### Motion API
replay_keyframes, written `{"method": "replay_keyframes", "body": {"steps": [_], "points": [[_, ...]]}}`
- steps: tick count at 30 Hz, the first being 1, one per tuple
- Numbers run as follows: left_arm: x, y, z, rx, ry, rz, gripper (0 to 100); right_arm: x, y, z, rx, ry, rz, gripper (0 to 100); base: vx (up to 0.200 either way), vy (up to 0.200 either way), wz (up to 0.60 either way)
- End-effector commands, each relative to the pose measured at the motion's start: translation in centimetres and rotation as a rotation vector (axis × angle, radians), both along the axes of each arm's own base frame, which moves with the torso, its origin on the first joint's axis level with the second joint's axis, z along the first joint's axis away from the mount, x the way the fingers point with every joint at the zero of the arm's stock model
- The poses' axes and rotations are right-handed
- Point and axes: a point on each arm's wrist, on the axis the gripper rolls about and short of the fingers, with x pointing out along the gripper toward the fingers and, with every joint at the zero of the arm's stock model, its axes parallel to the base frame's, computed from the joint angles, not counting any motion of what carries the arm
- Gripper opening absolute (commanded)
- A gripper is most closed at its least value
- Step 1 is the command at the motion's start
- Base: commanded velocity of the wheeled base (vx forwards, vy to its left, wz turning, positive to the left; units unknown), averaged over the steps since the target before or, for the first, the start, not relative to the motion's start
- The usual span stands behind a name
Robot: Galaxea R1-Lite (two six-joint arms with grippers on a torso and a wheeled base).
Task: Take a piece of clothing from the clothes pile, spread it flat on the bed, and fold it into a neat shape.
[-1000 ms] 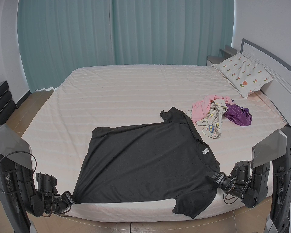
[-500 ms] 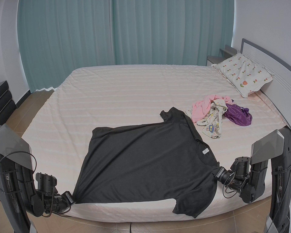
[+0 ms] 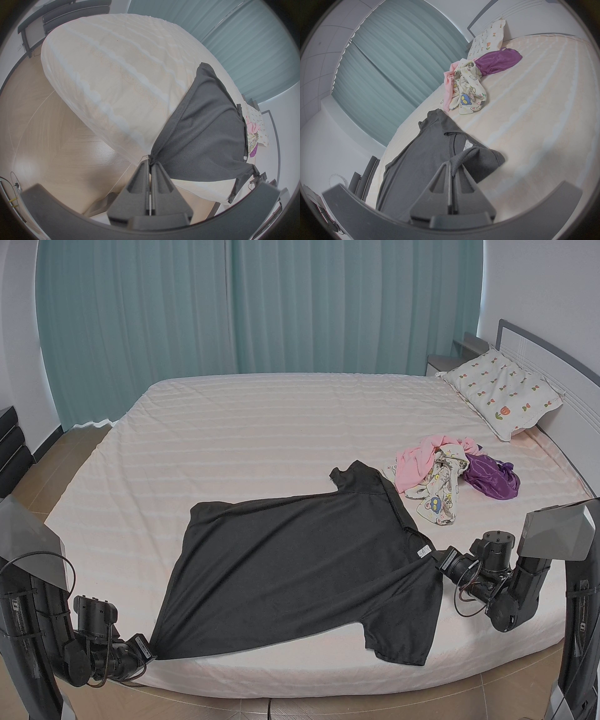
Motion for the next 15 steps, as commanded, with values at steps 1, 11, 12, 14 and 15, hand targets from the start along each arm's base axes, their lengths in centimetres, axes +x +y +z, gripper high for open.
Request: {"method": "replay_keyframes", "body": {"steps": [1, 11, 12, 14, 15], "points": [[-0.4, 0.0, 0.0, 0.0, 0.015, -0.001, 0, 1.9, 0.5, -0.6, -0.001, -0.01, 0.013, 0, 0.0, 0.0, 0.0], [-0.4, 0.0, 0.0, 0.0, 0.015, -0.001, 0, 0.8, -1.8, 0.4, 0.009, 0.012, -0.045, 100, 0.0, 0.0, 0.0], [-0.4, 0.0, 0.0, 0.0, 0.015, -0.001, 0, 0.3, -2.0, 0.9, 0.016, 0.015, -0.047, 100, 0.0, 0.0, 0.0], [-0.4, 0.0, 0.0, 0.0, 0.015, -0.001, 0, -1.4, -1.8, 1.3, 0.035, 0.054, -0.023, 100, 0.0, 0.0, 0.0], [-0.4, 0.0, 0.0, 0.0, 0.015, -0.001, 0, -2.6, -1.4, 1.4, 0.045, 0.086, 0.006, 100, 0.0, 0.0, 0.0]]}}
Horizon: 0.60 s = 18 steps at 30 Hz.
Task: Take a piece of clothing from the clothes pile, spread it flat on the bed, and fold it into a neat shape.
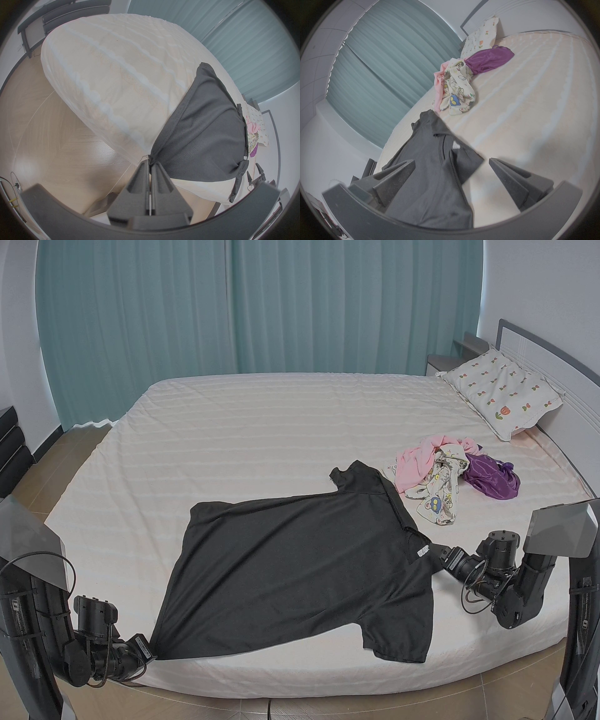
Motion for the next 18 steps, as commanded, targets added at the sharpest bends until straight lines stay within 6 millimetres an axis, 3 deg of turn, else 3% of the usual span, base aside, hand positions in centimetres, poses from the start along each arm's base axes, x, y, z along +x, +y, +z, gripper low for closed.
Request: {"method": "replay_keyframes", "body": {"steps": [1, 8, 18], "points": [[-0.4, 0.0, 0.0, -0.001, 0.015, 0.001, 0, -4.2, 0.5, 1.7, 0.039, 0.067, 0.074, 100, 0.0, 0.0, 0.0], [-0.4, 0.0, -0.1, -0.001, 0.017, 0.001, 0, -9.4, 3.1, -0.2, 0.051, 0.258, 0.192, 100, 0.0, 0.0, 0.0], [-0.4, 0.0, -0.1, 0.001, 0.018, 0.001, 0, -12.8, 4.4, -2.4, 0.0, 0.42, 0.291, 100, 0.0, 0.0, 0.0]]}}
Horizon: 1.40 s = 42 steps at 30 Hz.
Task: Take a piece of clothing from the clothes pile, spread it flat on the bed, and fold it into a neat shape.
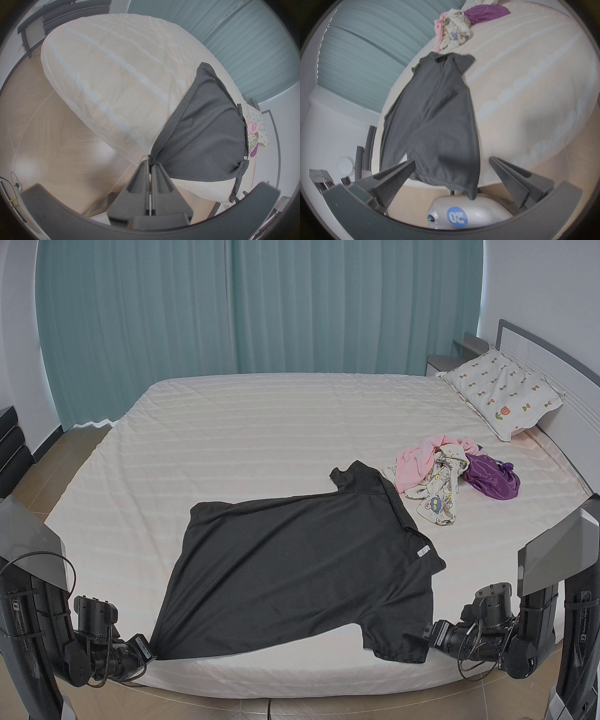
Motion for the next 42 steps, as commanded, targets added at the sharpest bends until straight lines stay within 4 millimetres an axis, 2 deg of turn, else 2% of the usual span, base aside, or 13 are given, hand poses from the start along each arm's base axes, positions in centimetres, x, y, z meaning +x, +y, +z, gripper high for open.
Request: {"method": "replay_keyframes", "body": {"steps": [1, 6, 13, 19, 20, 30, 36, 42], "points": [[-0.4, 0.0, -0.1, 0.0, 0.016, 0.001, 0, -1.1, 0.4, -0.9, -0.026, 0.057, 0.039, 100, 0.0, 0.0, 0.0], [-0.4, 0.0, -0.1, 0.0, 0.015, 0.001, 0, -1.3, 0.4, -1.0, -0.029, 0.059, 0.046, 100, 0.0, 0.0, 0.0], [-0.4, 0.0, -0.1, 0.0, 0.016, 0.001, 0, -2.5, 1.8, -0.9, -0.019, 0.033, 0.109, 100, 0.0, 0.0, 0.0], [-0.4, 0.0, -0.1, 0.0, 0.016, 0.001, 0, -2.7, 1.7, -1.3, -0.032, 0.053, 0.107, 100, 0.0, 0.0, 0.0], [-0.4, 0.0, -0.1, 0.0, 0.016, -0.001, 0, -2.7, 1.7, -1.3, -0.032, 0.053, 0.107, 0, 0.0, 0.0, 0.0], [-0.4, 0.0, -0.1, 0.0, 0.016, 0.001, 0, -3.3, 0.5, -0.9, -0.043, 0.074, 0.076, 0, 0.0, 0.0, 0.0], [-0.2, 0.0, 0.0, -0.007, 0.007, 0.01, 0, -3.2, -0.5, 2.3, -0.002, -0.021, 0.034, 0, 0.0, 0.0, 0.0], [0.0, 0.0, 0.6, -0.008, -0.047, 0.028, 0, -3.7, -1.3, 3.9, -0.003, -0.023, 0.007, 0, 0.0, 0.0, 0.0]]}}
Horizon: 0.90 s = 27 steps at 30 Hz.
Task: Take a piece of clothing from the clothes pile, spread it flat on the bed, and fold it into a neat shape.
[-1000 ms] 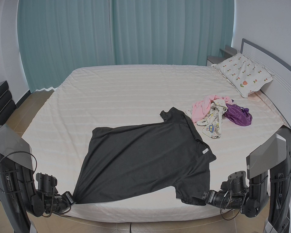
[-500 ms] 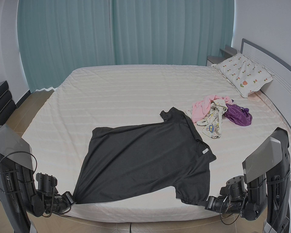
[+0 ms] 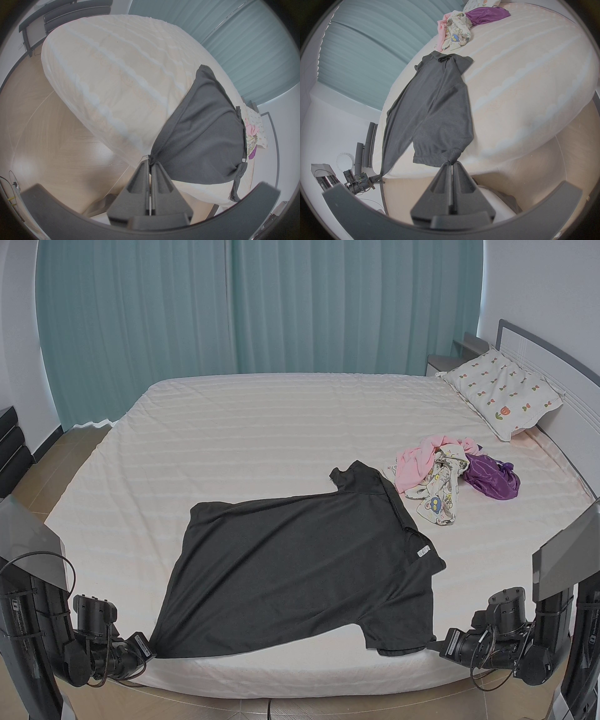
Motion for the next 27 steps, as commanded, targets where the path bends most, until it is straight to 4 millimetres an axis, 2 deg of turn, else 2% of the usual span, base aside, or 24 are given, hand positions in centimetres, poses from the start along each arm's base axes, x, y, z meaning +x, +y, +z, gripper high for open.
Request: {"method": "replay_keyframes", "body": {"steps": [1, 8, 12, 19, 27], "points": [[0.0, 0.0, 0.8, -0.007, -0.054, 0.027, 0, -0.8, -0.9, 2.6, 0.01, -0.043, -0.02, 0, 0.0, 0.0, 0.0], [-0.3, 0.0, 3.0, 0.013, -0.124, 0.021, 0, -2.0, -1.2, 3.3, -0.093, -0.02, 0.069, 0, 0.0, 0.0, 0.0], [-2.2, -0.1, 4.0, 0.106, -0.043, -0.108, 0, -3.5, -1.7, 4.2, -0.154, 0.018, 0.117, 0, 0.0, 0.0, 0.0], [-2.8, 0.0, 3.8, 0.194, 0.014, -0.141, 0, -5.0, -2.2, 4.9, -0.194, 0.064, 0.148, 0, 0.0, 0.0, 0.0], [-3.8, 0.0, 3.4, 0.242, 0.117, -0.198, 0, -6.0, -2.5, 4.5, -0.238, 0.153, 0.174, 0, 0.0, 0.0, 0.0]]}}
